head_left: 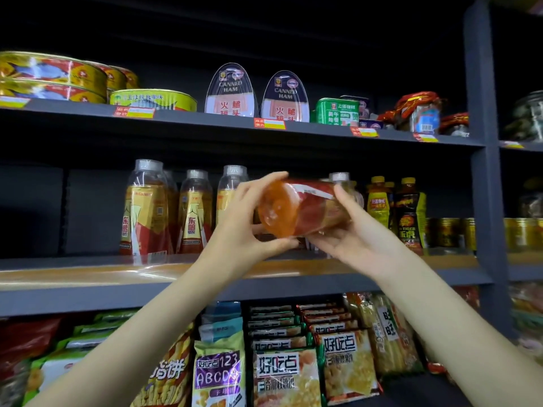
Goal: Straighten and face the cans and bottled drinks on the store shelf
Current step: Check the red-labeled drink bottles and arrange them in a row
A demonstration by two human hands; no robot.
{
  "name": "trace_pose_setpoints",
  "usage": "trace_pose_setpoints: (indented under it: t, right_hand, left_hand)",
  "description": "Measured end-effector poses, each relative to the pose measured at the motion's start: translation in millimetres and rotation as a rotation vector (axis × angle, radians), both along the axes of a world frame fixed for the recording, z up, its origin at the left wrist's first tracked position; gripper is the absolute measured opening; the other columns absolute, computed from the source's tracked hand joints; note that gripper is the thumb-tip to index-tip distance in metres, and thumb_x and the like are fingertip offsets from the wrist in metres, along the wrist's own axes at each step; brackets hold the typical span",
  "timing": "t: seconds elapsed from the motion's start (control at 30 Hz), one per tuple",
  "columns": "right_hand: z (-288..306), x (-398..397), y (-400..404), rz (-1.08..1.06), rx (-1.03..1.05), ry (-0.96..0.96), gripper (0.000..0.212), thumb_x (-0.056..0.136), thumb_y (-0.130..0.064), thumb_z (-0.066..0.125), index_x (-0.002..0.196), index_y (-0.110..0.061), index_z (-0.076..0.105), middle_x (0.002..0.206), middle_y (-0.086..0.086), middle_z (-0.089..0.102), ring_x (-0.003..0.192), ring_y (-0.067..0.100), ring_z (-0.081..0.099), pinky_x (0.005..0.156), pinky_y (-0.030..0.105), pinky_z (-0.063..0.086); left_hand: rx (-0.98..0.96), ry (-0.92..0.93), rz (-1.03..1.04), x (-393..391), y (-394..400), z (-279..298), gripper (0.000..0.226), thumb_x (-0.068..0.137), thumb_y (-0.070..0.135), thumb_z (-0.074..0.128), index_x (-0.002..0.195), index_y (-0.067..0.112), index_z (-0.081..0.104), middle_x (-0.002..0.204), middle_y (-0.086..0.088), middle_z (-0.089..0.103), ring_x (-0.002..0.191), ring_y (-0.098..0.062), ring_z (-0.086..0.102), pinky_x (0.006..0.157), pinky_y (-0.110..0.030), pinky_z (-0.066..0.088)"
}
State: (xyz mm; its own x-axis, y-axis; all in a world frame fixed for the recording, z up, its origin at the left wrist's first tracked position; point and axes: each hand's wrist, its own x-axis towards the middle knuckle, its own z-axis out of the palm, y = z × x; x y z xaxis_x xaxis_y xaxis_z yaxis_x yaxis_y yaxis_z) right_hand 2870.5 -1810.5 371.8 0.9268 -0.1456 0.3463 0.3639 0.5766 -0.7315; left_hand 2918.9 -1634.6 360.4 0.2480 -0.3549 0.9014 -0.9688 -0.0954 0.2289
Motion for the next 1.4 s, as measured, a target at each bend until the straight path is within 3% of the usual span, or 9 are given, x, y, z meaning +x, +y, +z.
trace_pose_setpoints:
  t: [0.23, 0.47, 0.57, 0.73, 0.8, 1.0, 1.13, 1.23, 1.4]
  right_hand:
    - [-4, -3, -2, 0.001, 0.124, -0.011, 0.044, 0.082, -0.023, 0.069, 0.119, -0.011, 0.049, 0.112, 0.025, 0.06, 0.098, 0.038, 0.062, 0.067, 0.049, 0.058]
    - [-9, 1, -10, -0.042, -0.009, -0.093, 0.038, 0.075, -0.019, 0.068, 0.11, -0.007, 0.058, 0.107, 0.016, 0.068, 0.099, 0.03, 0.067, 0.081, 0.045, 0.057]
    - [-11, 3, -18, -0.032, -0.154, -0.141, 0.047, 0.081, -0.022, 0.063, 0.125, -0.007, 0.054, 0.111, 0.014, 0.069, 0.1, 0.026, 0.068, 0.083, 0.04, 0.057]
    - [-3, -3, -13, -0.018, -0.13, -0.034, 0.045, 0.076, -0.025, 0.069, 0.114, -0.007, 0.053, 0.109, 0.017, 0.065, 0.096, 0.029, 0.067, 0.07, 0.042, 0.06]
    - [-6, 0, -11, -0.112, -0.159, -0.087, 0.057, 0.072, -0.02, 0.073, 0.123, -0.008, 0.05, 0.109, 0.012, 0.067, 0.097, 0.024, 0.067, 0.073, 0.038, 0.059]
    - [-17, -4, -17, -0.75, -0.845, -0.424, 0.08, 0.059, -0.018, 0.087, 0.121, -0.037, 0.04, 0.12, -0.016, 0.053, 0.115, 0.007, 0.054, 0.095, 0.032, 0.049]
    - [-18, -8, -12, -0.757, -0.858, -0.577, 0.082, 0.058, -0.017, 0.087, 0.119, -0.042, 0.038, 0.12, -0.022, 0.052, 0.114, -0.002, 0.053, 0.092, 0.022, 0.05]
    - [-15, -12, -7, -0.735, -0.872, -0.622, 0.083, 0.057, -0.019, 0.088, 0.123, -0.038, 0.041, 0.12, -0.017, 0.055, 0.113, 0.0, 0.055, 0.091, 0.023, 0.05]
    - [-15, -16, -8, -0.491, -0.733, -0.561, 0.078, 0.054, -0.021, 0.083, 0.123, -0.033, 0.047, 0.114, -0.007, 0.064, 0.105, 0.009, 0.063, 0.079, 0.03, 0.056]
  left_hand:
    - [-0.053, 0.28, -0.137, -11, -8, 0, 0.078, 0.07, 0.03, 0.074, 0.134, 0.037, 0.032, 0.128, 0.015, 0.045, 0.115, 0.0, 0.05, 0.081, -0.008, 0.048]
    - [-0.109, 0.993, -0.614, -11, -8, 3, 0.056, 0.075, 0.031, 0.067, 0.125, 0.013, 0.048, 0.121, -0.017, 0.058, 0.098, -0.03, 0.067, 0.078, -0.036, 0.057]
    - [-0.129, 0.929, -0.603, -6, -6, -2, 0.052, 0.072, 0.025, 0.069, 0.12, 0.018, 0.051, 0.121, -0.015, 0.059, 0.099, -0.029, 0.066, 0.078, -0.04, 0.057]
    - [0.096, 0.115, -0.048, 0, -4, -13, 0.068, 0.068, 0.024, 0.078, 0.122, 0.042, 0.041, 0.128, 0.016, 0.039, 0.119, -0.004, 0.046, 0.08, -0.017, 0.052]
    - [0.19, -0.019, 0.029, 3, -3, -16, 0.069, 0.07, 0.02, 0.079, 0.117, 0.047, 0.036, 0.126, 0.023, 0.034, 0.122, 0.005, 0.037, 0.087, -0.01, 0.047]
    - [0.314, 0.122, 0.254, 22, 12, -15, 0.061, 0.081, 0.033, 0.067, 0.134, 0.036, 0.037, 0.138, 0.014, 0.039, 0.123, -0.004, 0.041, 0.104, -0.028, 0.037]
    - [0.342, 0.269, 0.079, 20, 2, -14, 0.069, 0.07, 0.049, 0.065, 0.132, 0.043, 0.036, 0.134, 0.013, 0.048, 0.122, -0.005, 0.046, 0.105, -0.035, 0.04]
    - [0.281, 0.342, -0.077, 16, -8, -14, 0.064, 0.067, 0.044, 0.068, 0.122, 0.048, 0.035, 0.124, 0.018, 0.052, 0.116, 0.001, 0.05, 0.099, -0.024, 0.043]
    - [0.226, 0.414, -0.23, 20, -9, -15, 0.072, 0.068, 0.028, 0.078, 0.131, 0.024, 0.045, 0.119, 0.005, 0.062, 0.109, -0.01, 0.06, 0.089, -0.024, 0.051]
